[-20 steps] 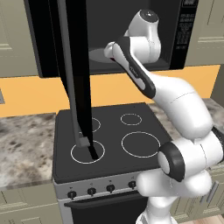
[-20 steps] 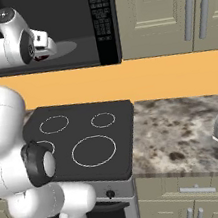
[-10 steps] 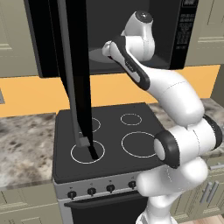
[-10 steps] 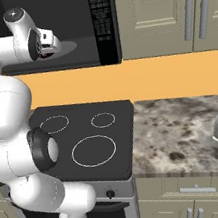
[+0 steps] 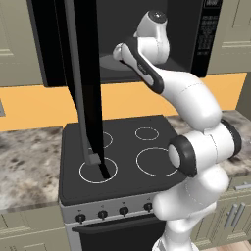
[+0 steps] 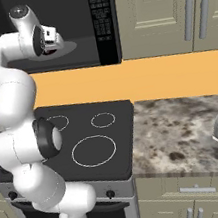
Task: Pick the mug from the counter and place it inside the microwave. Then close the microwave.
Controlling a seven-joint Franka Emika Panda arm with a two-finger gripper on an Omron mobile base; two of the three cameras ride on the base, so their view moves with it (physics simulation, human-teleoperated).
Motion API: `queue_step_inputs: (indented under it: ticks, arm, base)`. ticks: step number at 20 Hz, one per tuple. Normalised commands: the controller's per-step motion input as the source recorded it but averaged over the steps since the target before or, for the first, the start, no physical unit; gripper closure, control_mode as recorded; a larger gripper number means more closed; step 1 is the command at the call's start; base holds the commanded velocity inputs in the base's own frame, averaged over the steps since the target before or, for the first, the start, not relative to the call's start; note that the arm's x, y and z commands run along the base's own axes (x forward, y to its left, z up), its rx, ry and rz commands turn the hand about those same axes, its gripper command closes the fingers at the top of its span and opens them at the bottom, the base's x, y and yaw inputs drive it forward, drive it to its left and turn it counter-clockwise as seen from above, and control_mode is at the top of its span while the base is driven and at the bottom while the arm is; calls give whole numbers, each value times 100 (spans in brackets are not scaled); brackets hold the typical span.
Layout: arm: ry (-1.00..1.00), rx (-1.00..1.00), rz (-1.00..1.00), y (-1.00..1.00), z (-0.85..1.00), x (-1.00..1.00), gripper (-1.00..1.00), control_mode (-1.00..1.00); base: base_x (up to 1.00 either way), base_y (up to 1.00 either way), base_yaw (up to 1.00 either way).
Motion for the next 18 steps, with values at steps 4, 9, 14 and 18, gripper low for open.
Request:
queue_step_inputs:
  ticks: [4,9,14,18]
  arm:
    - [0,0,0,3,0,17,100,-100]
    - [0,0,2,11,-3,12,100,-100]
    - [0,0,6,8,0,15,100,-100]
    - [0,-1,2,1,-4,18,100,-100]
  base:
    - [0,0,0]
    - [0,0,0]
    - [0,0,0]
    - [0,0,0]
